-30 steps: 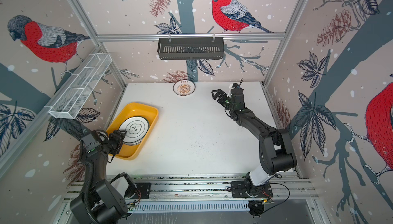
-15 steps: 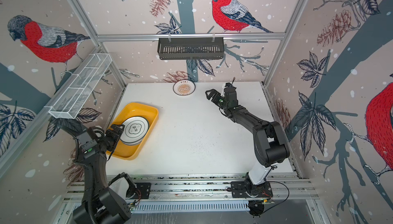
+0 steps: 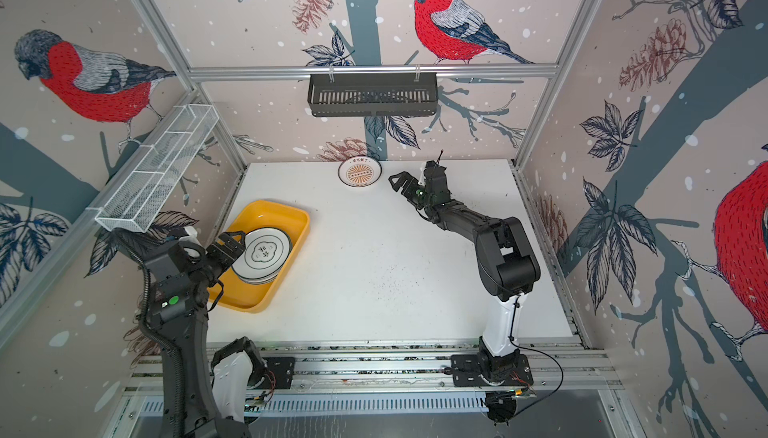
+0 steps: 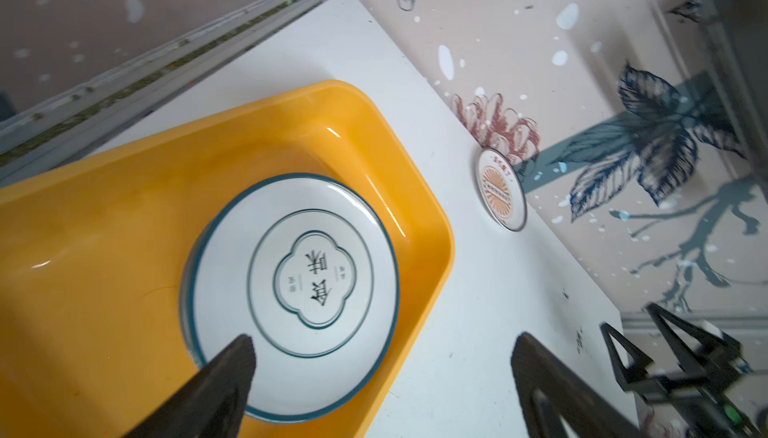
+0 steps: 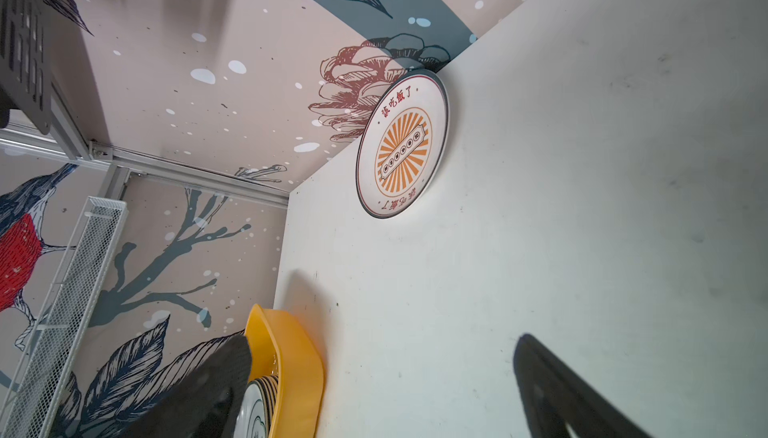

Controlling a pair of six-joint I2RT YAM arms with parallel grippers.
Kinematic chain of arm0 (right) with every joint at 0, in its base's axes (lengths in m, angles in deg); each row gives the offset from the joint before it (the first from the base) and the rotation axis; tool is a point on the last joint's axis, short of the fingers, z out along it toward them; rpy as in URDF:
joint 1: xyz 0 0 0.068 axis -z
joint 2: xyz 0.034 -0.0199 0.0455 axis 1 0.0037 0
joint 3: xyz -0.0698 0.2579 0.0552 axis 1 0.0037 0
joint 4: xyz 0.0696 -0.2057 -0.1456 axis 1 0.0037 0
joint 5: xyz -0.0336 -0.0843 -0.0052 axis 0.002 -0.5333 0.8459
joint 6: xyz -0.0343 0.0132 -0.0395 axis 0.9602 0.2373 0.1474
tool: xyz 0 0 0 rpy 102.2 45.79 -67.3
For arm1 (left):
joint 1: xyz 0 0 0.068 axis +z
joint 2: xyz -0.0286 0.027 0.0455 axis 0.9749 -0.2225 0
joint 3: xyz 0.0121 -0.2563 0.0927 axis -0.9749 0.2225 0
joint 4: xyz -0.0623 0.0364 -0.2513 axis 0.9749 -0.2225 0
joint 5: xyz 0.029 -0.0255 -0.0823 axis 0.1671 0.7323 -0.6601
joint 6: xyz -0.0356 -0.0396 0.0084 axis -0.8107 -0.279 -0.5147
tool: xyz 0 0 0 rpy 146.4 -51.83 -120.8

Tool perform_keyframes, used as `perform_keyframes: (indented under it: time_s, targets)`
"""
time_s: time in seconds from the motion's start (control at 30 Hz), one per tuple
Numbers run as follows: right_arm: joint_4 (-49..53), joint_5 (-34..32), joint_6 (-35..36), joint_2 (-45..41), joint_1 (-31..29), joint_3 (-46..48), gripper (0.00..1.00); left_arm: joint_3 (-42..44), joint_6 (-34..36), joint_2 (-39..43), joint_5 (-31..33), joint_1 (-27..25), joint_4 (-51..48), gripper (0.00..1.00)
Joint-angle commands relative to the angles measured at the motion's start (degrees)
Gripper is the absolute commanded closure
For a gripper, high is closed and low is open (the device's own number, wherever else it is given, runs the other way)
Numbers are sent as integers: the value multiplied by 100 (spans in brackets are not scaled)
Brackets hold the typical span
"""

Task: Place the plates into the plastic bin on the countertop
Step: 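Open the left gripper and raise it while the right gripper moves toward the sunburst plate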

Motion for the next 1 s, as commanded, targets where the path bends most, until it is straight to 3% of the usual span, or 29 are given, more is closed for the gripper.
perform_keyframes:
  time_s: [0.0, 0.27, 0.4, 0.73, 0.97]
  targets:
    - [-382, 151, -237, 240, -54, -251, 1, -205, 176, 41, -546, -248, 681, 4]
    - [-452, 175, -578, 873, -146, -673, 1, -353, -215, 12, -1105, -1209, 1738, 4]
    - [-511, 107, -687, 1128, -176, -835, 0, -474, 84, -170, -908, -1751, 1848, 4]
    - [-462, 8, -791, 1661, -212, -1357, 1, -1301, 499, -1394, -507, -3183, 2359, 4]
    - [-307, -154, -797, 2184, -262, -1899, 1, -2002, 858, -2334, -570, -3768, 2541, 4]
